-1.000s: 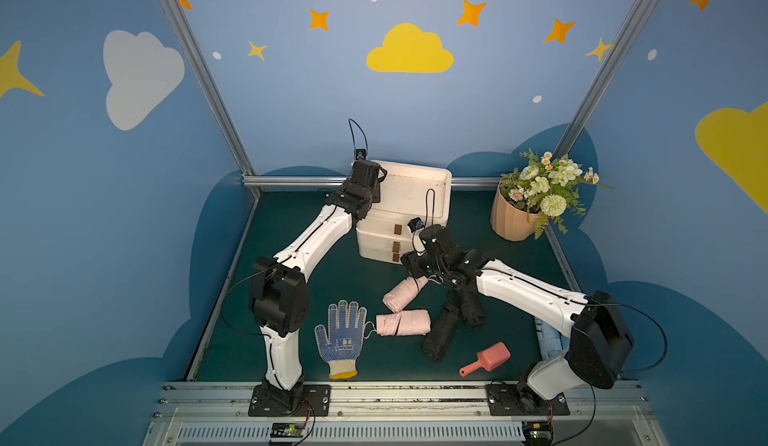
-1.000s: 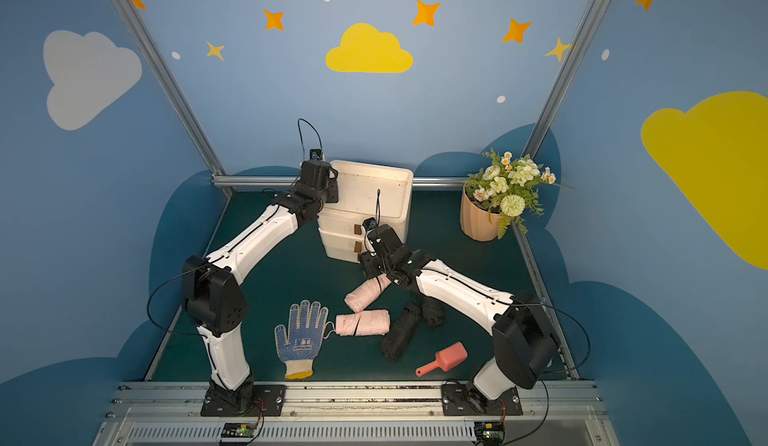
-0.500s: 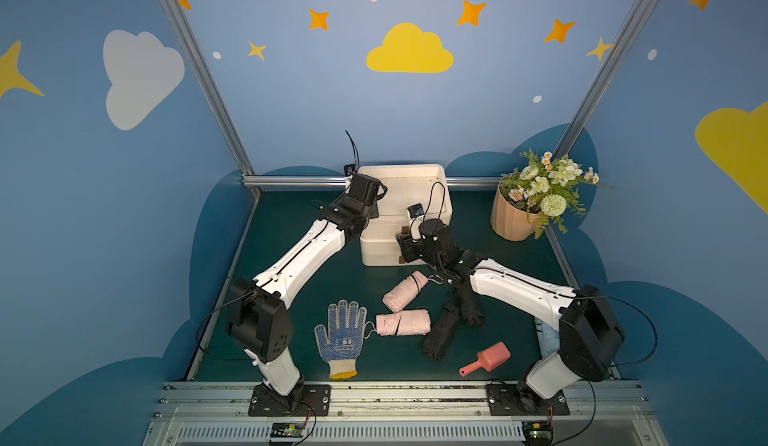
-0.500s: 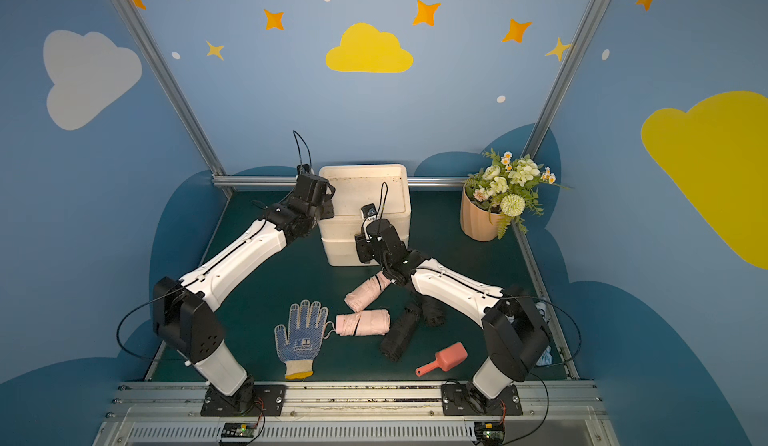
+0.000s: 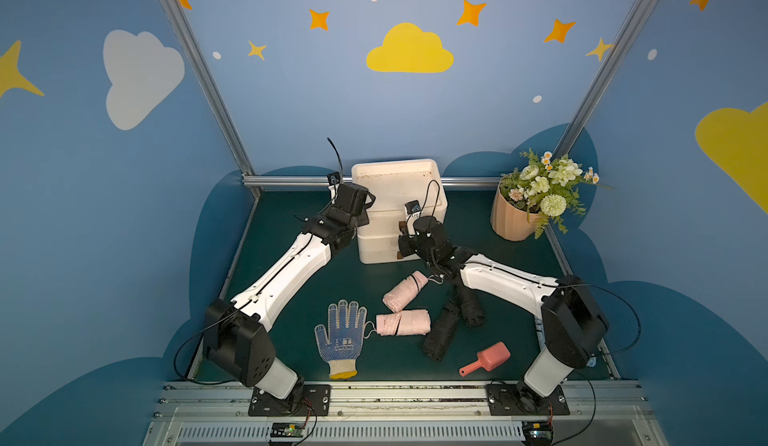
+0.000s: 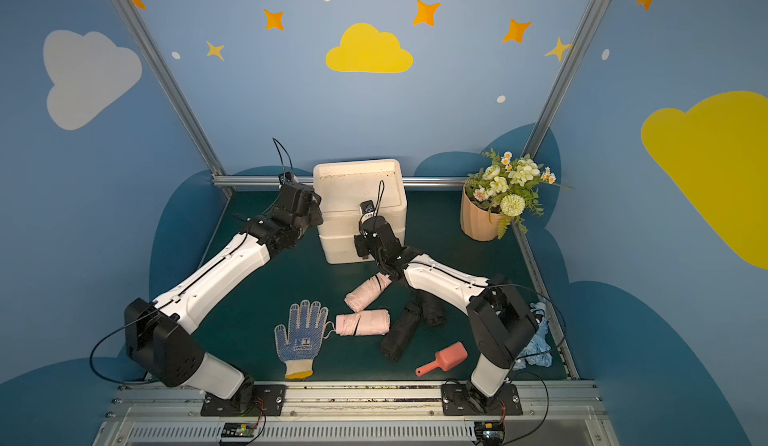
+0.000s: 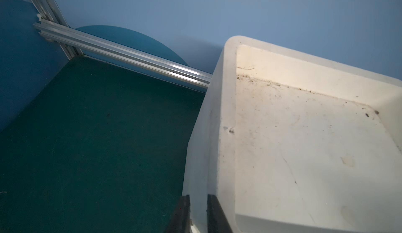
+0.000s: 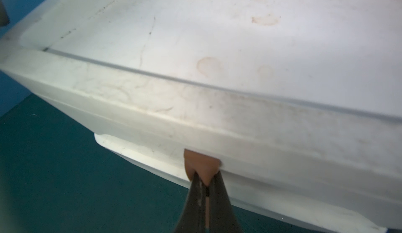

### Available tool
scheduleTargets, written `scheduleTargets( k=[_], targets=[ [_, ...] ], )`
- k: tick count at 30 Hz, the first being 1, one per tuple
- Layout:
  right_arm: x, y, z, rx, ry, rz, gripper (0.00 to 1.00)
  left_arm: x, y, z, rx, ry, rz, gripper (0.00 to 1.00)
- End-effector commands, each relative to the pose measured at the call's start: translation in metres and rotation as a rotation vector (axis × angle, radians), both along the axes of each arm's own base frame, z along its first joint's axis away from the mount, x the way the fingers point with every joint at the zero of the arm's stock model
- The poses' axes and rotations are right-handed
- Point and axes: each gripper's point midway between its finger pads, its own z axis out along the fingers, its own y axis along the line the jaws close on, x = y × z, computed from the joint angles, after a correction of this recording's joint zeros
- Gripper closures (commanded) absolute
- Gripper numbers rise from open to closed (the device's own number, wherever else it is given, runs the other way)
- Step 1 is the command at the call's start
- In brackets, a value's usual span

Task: Place the umbrella in the drawer by color
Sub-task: Open the drawer in the storage box.

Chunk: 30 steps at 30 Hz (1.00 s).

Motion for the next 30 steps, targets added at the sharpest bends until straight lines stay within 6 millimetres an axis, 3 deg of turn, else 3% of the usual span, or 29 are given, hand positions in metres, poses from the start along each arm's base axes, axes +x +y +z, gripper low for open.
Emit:
scheduleTargets(
  k=[1, 10, 11, 14, 19, 23, 30],
  targets=[
    [0.014, 0.002, 0.029, 0.037, -0.069, -0.010, 1.00, 0.007, 0.010, -0.011, -0.009, 0.031, 0.042, 0.82],
    [-0.004, -0.004, 0.020, -0.023, -0.031, 0.054, 1.00, 0.038, 0.012, 0.016, -0.091, -0.011, 0.008, 0.84],
    [-0.006, -0.004, 0.019, -0.026, -0.029, 0.061, 1.00, 0.040, 0.013, 0.019, -0.096, -0.007, 0.007, 0.82],
    [-0.011, -0.005, 0.016, -0.030, -0.017, 0.075, 1.00, 0.043, 0.015, 0.028, -0.114, -0.014, -0.008, 0.60],
    [-0.013, -0.004, 0.018, -0.022, -0.007, 0.084, 1.00, 0.049, 0.002, 0.046, -0.138, -0.071, -0.088, 0.46],
    [-0.017, -0.004, 0.022, 0.003, 0.012, 0.088, 1.00, 0.063, -0.009, 0.033, -0.100, -0.015, -0.129, 0.42],
    [-0.038, -0.002, 0.027, 0.045, 0.083, 0.148, 1.00, 0.098, -0.005, -0.002, 0.059, 0.077, -0.103, 0.44]
  ],
)
